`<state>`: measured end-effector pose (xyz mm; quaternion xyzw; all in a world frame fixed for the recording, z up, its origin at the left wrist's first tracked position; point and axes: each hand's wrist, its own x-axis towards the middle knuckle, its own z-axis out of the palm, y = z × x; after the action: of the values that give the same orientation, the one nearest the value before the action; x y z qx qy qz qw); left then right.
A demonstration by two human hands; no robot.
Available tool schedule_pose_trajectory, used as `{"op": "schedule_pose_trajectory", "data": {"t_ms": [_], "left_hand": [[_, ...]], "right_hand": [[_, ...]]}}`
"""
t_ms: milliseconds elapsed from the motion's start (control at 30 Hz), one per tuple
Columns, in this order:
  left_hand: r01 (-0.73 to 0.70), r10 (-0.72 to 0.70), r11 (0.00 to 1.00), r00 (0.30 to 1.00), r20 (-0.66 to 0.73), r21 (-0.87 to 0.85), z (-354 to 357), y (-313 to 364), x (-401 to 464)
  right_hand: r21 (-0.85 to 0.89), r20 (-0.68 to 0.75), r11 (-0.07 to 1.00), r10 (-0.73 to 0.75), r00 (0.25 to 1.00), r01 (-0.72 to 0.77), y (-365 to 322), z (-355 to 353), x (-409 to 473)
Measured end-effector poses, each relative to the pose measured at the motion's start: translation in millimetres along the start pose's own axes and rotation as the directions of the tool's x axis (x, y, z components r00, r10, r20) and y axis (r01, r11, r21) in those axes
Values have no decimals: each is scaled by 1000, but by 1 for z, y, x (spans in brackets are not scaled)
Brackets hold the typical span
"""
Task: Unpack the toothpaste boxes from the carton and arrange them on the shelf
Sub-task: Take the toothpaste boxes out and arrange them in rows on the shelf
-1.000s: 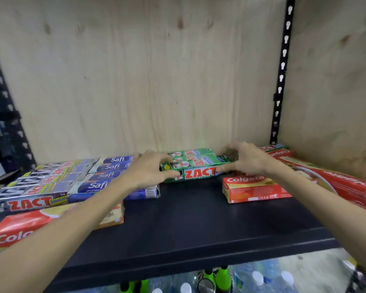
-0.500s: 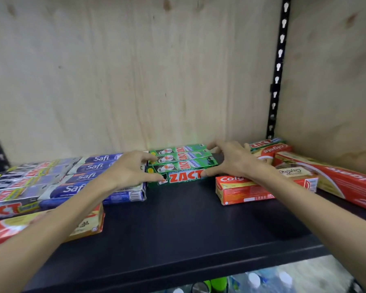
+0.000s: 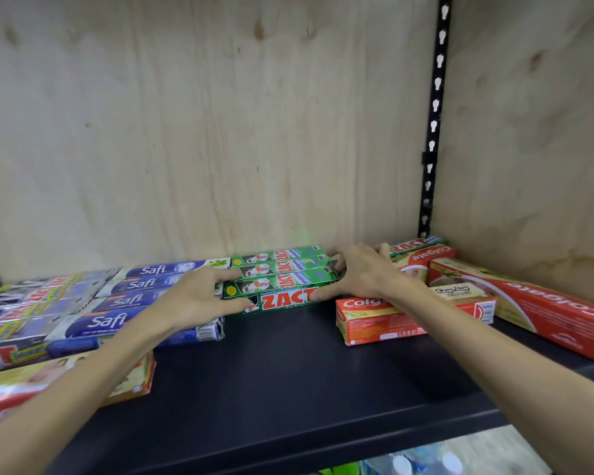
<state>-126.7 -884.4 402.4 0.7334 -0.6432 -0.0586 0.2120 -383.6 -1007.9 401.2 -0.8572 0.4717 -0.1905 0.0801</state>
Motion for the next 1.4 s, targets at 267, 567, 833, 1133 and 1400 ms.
{"op": "schedule_pose_trajectory", "data": {"t_ms": [267,567,833,1133,1400], "left_hand": [[-124,108,987,982,-153,-102,21,55,18],[-209,201,950,978,-57,-231,84,163,96],[-123,124,992,990,63,-14,89,167,132],[-259,258,966,964,-65,-3,73,153,125],[-431,409,901,879,-246,-42,26,141,85]], "right_hand": [[61,-134,997,56,989,-48,44,-32,-7],[-216,-159,952,187,969,-219,125,-56,-2],[-177,-165,979,74,983,-103,122,-40,8],[-66,-288,996,35,957,-56,122,-38,8],[269,-440,960,55,896,74,88,-57,-3]]}}
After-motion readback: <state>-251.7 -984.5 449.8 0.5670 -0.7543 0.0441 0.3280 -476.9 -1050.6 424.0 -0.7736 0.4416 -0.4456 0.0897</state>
